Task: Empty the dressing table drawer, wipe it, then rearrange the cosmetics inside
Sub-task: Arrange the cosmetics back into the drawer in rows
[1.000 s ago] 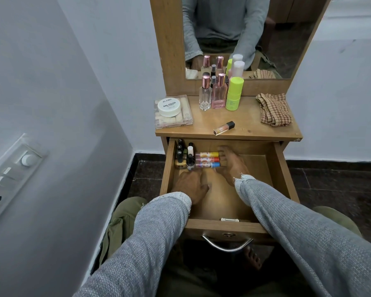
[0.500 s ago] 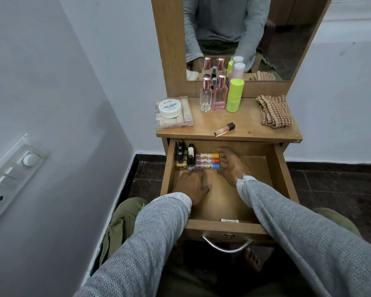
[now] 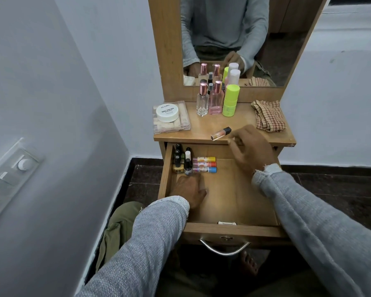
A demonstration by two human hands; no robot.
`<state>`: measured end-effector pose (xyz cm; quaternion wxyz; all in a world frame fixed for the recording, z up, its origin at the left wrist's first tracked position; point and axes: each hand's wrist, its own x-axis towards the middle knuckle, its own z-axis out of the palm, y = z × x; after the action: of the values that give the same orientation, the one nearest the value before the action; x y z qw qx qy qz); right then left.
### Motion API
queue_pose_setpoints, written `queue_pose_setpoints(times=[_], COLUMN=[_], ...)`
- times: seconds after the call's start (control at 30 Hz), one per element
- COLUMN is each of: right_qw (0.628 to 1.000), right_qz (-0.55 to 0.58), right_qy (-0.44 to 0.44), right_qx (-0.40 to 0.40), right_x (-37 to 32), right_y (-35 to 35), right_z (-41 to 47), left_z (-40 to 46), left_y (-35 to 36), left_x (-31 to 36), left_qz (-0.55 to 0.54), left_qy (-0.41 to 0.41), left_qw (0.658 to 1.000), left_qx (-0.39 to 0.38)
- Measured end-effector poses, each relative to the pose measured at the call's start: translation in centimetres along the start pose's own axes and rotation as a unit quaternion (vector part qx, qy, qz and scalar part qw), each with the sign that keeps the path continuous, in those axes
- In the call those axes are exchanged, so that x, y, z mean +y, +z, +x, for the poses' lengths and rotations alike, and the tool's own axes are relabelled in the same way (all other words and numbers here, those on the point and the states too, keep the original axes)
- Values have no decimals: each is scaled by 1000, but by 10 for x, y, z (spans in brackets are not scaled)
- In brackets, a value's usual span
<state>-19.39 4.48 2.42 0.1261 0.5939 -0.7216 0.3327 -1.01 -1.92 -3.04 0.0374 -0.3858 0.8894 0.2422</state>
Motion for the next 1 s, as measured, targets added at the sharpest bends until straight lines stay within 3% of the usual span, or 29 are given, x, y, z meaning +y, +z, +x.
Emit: queue_pose_setpoints(times=[0.23, 0.37, 0.53, 0.73, 1.0], right_qw=[989, 991, 986, 953, 942], right_qz=[-68, -30, 9, -27, -6], right_qy=[-15, 32, -22, 51, 122], right_qx=[-132, -124, -166, -299, -313], right_x=[9, 9, -3, -4, -11], right_y=[6, 6, 0, 28, 53], right_z=[36, 35, -13, -45, -41], left_z=[-2, -1, 1, -1, -1], left_y=[-1, -1, 1, 1, 1], left_x=[1, 0, -2, -2, -3], left_qz=[-12, -18, -14, -29, -29], left_qy=[0, -3, -10, -6, -12], left_qw=[1000, 1000, 1000, 999, 999], left_qx=[-3, -1, -2, 11, 14])
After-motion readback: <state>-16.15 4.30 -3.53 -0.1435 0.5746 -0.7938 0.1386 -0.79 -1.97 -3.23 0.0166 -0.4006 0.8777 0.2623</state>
